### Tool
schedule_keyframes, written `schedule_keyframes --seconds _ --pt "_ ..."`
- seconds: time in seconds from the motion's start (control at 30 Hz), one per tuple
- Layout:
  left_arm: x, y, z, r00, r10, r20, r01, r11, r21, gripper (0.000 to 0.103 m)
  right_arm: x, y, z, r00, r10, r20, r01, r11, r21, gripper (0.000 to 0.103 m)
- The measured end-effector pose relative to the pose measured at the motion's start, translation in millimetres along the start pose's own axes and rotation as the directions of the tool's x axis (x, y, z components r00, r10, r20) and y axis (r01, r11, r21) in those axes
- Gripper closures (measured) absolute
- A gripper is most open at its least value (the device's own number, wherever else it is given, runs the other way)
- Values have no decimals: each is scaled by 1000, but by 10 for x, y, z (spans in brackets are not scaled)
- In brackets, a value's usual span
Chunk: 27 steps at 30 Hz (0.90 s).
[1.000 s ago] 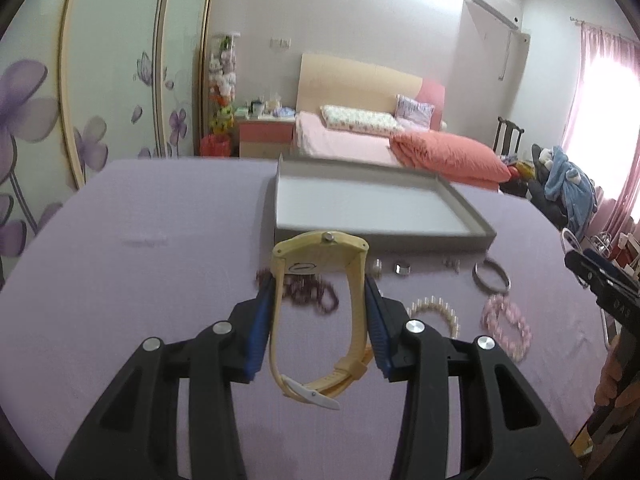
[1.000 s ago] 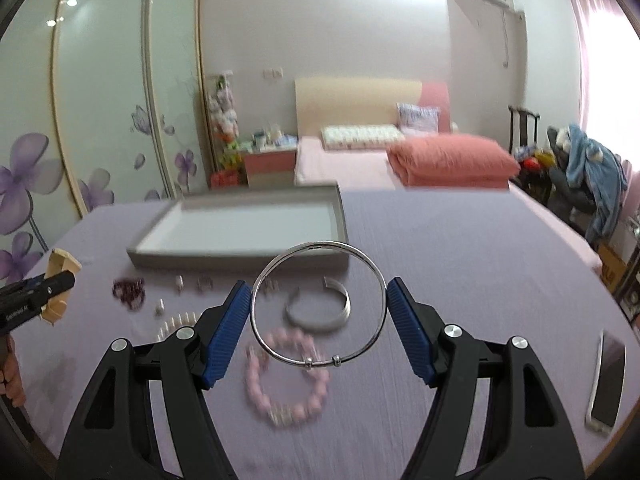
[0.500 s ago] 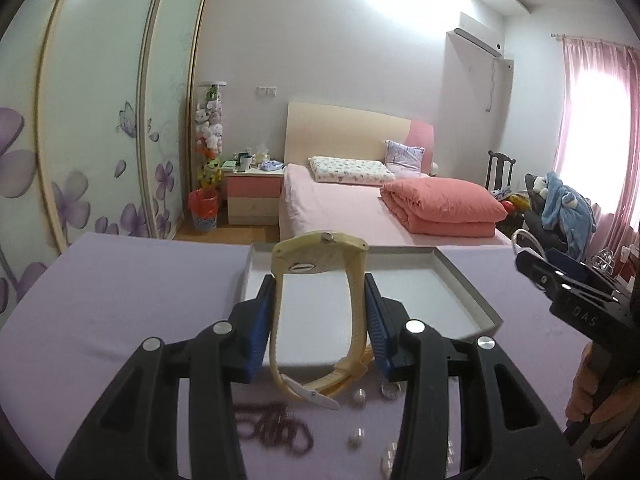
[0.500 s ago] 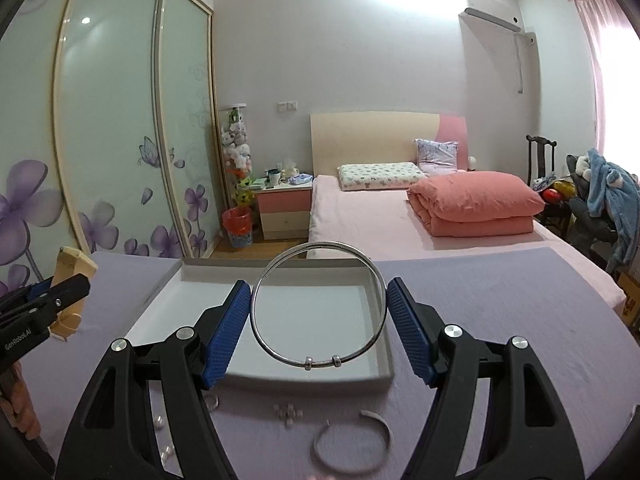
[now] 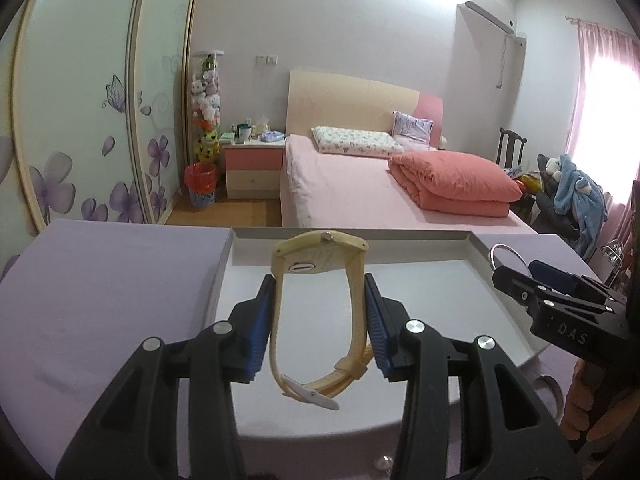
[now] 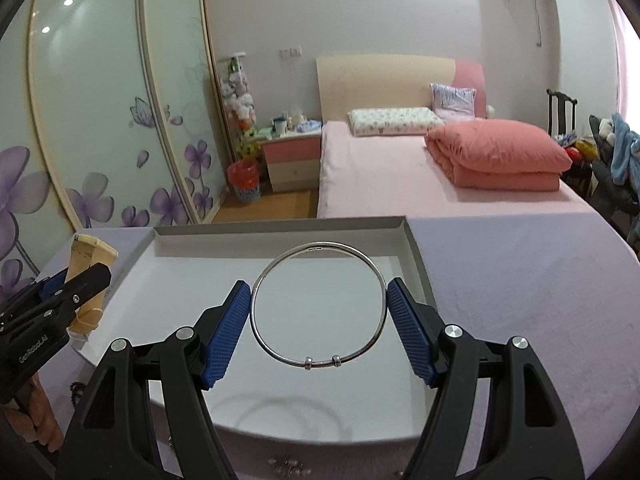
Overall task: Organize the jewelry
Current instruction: 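Carry bangle and watch into the grey tray and open both tools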
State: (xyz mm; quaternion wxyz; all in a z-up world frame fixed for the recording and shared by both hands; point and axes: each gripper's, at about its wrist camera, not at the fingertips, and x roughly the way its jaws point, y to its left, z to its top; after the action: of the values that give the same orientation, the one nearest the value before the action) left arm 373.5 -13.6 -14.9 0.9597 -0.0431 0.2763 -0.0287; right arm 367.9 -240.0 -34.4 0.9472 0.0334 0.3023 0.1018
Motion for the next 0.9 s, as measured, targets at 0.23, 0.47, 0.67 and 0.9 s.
schedule_keyframes --seconds 0.23,0.47,0.67,0.9 --pt "193 24 -42 999 4 -36 -4 1000 -11 61 72 19 28 999 12 -32 -12 1000 6 22" --pt "312 -11 -103 998 -4 -65 4 1000 -10 54 -56 -67 86 1000 11 -5 -11 999 31 22" --pt "247 17 -69 999 1 -42 -2 1000 -21 48 -127 -109 119 1000 3 15 -4 1000 26 22" --pt "18 70 -83 1000 19 -21 -19 1000 -19 48 -257 -96 72 1000 -11 29 10 1000 18 22"
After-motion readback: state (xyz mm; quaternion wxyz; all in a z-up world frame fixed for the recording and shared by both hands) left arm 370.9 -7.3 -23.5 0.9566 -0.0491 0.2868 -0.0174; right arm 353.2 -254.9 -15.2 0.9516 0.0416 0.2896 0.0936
